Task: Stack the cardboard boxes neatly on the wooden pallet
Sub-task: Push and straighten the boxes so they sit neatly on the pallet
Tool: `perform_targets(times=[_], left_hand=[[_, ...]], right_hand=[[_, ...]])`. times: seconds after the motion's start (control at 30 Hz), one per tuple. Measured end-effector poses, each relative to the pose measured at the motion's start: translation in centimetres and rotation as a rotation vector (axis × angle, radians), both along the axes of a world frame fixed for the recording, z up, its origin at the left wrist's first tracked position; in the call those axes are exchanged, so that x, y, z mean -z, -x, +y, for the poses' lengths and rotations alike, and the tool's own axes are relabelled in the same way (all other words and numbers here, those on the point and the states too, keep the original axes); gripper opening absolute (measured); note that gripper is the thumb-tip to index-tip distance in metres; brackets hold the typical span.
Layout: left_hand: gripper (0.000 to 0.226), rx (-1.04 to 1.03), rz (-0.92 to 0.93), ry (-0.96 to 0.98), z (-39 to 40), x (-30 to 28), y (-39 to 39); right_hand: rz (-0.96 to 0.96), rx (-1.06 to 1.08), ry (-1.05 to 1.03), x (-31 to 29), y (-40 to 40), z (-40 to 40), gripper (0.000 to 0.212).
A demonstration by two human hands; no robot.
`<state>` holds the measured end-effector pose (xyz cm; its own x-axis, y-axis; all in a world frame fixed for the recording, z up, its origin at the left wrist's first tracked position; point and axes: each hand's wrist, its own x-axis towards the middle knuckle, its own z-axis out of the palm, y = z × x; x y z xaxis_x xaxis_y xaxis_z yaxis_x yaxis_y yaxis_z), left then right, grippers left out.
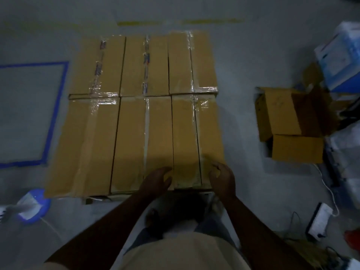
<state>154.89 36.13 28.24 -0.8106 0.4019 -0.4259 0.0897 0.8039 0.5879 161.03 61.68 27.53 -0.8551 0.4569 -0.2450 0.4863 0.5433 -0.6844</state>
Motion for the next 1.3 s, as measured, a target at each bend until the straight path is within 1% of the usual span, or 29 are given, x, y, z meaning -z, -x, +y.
perform_targets(times=[0.07,0.17,0.2,0.27,0.4,0.5,0.63,0.83,0.97,1.13,1.3], left_hand=[[0.049,-0.074,0.01,-0.015,2.5,0.1,0.4],[0.052,-0.169,0.006,-0.017,8.6,0.6,1.6],[0.049,-0.196,0.003,-0.021,11.1,0.6,2.0],[0.046,-0.267,0.012,-0.033,16.4,0.4,2.4],[0.048,-0.335,0.006,-0.025,25.5,0.2,2.1],[0.05,-0.363,-0.013,-0.033,30.3,-1.5,2.3],[0.047,-0.387,-0.016,-0.028,34.2,-2.3,4.2],[0.046,-0.475,-0.009,-0.072,37.0,-2.2,8.3],[0.042,-0.562,-0.004,-0.119,38.5,-1.6,12.0],[0.04,-0.67,0.01,-0.168,39.2,0.1,18.5],[0.053,-0.843,-0.001,-0.11,38.6,2.9,25.3]], right_hand=[[-0.026,-0.023,0.069,-0.1,1.7,3.0,0.031],[-0.026,-0.099,0.118,0.5,3.8,8.9,0.041],[-0.034,-0.128,0.144,0.8,4.4,11.1,0.04],[-0.06,-0.195,0.194,1.0,5.6,15.6,0.033],[-0.099,-0.228,0.246,0.8,7.5,24.0,0.03],[-0.092,-0.287,0.259,-0.1,9.3,29.0,0.03],[-0.077,-0.375,0.249,-0.8,12.4,32.9,0.03],[-0.014,-0.509,0.232,-2.5,17.5,35.4,0.03],[-0.012,-0.602,0.191,-3.3,22.7,36.2,0.028],[-0.007,-0.827,0.083,-2.9,32.0,35.2,0.029],[-0.041,-1.073,-0.045,-2.5,41.3,32.4,0.032]])
